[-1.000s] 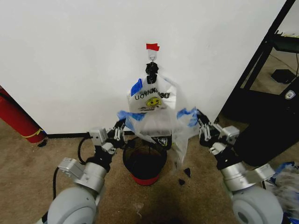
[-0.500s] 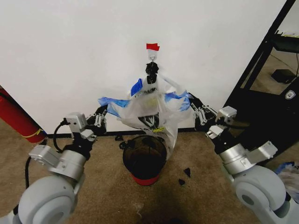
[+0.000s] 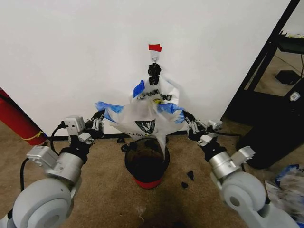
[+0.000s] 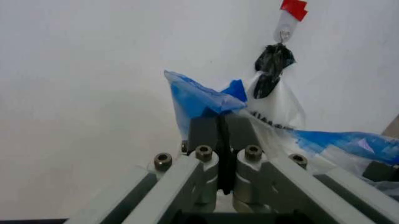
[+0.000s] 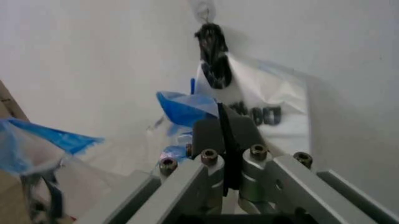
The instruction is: Pick up the garbage bag from the wall and place it over the trash bin.
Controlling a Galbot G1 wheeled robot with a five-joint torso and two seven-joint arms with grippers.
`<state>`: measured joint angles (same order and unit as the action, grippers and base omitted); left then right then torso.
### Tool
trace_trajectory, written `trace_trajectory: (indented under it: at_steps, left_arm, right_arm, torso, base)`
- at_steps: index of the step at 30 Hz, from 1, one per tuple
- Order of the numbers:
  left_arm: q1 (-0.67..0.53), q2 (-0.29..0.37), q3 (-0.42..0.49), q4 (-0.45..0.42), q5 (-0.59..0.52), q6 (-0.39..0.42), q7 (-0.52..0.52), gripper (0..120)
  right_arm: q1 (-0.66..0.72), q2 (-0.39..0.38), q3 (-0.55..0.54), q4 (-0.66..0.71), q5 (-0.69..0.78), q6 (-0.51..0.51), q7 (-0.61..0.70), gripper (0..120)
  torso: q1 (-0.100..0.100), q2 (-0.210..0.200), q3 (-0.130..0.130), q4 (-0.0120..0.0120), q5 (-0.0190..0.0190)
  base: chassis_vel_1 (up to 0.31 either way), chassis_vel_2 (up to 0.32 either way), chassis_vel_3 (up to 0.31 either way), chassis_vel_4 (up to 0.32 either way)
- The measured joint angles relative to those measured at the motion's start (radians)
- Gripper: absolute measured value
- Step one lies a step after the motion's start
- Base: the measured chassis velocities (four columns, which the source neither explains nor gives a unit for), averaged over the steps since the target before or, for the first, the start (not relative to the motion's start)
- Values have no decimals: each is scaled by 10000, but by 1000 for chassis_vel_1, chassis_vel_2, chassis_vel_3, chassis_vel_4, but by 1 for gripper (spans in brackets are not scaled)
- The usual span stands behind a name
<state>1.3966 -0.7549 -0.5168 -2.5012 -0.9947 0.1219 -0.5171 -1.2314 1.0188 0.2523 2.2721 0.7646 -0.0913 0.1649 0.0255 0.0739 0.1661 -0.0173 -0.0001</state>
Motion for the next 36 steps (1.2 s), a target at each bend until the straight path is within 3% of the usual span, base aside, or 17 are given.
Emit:
trace_trajectory:
  at_steps: [4, 10, 24, 28, 32, 36]
  left_arm:
    - [-98, 26, -279, 2, -256, -57, -26, 0]
    - [-527, 453, -909, 6, -860, -147, 39, 0]
    - [-283, 651, -2437, 9, -2165, 71, -121, 0]
    - [-301, 650, -2402, 11, -2314, 134, -124, 0]
    - [-211, 282, -1109, 20, -2224, 405, -246, 0]
    - [-92, 50, -770, 20, -2272, 528, -299, 0]
  right_arm:
    - [169, -274, 225, 486, 485, -105, 110, 0]
    - [703, -1291, 666, 1446, 1678, -350, 400, 0]
    - [666, -1995, 1225, 2278, 2468, -544, 764, 0]
    - [615, -2155, 1402, 2310, 2716, -639, 897, 0]
    - [190, -2204, 1361, 2311, 2829, -915, 1209, 0]
    - [-54, -2008, 1132, 2306, 2690, -1032, 1207, 0]
  torso:
    - [0, 0, -1, 4, -2]
    - [0, 0, -1, 1, -1]
    - [0, 1, -1, 2, 1]
    - [0, 0, -1, 1, 1]
    - [0, 0, 0, -3, -3]
    - [-1, 1, -1, 7, 2]
  base:
    - [0, 0, 0, 0]
    - [0, 0, 0, 0]
    - [0, 0, 0, 0]
    - [0, 0, 0, 0]
    - [0, 0, 0, 0]
    - [0, 0, 0, 0]
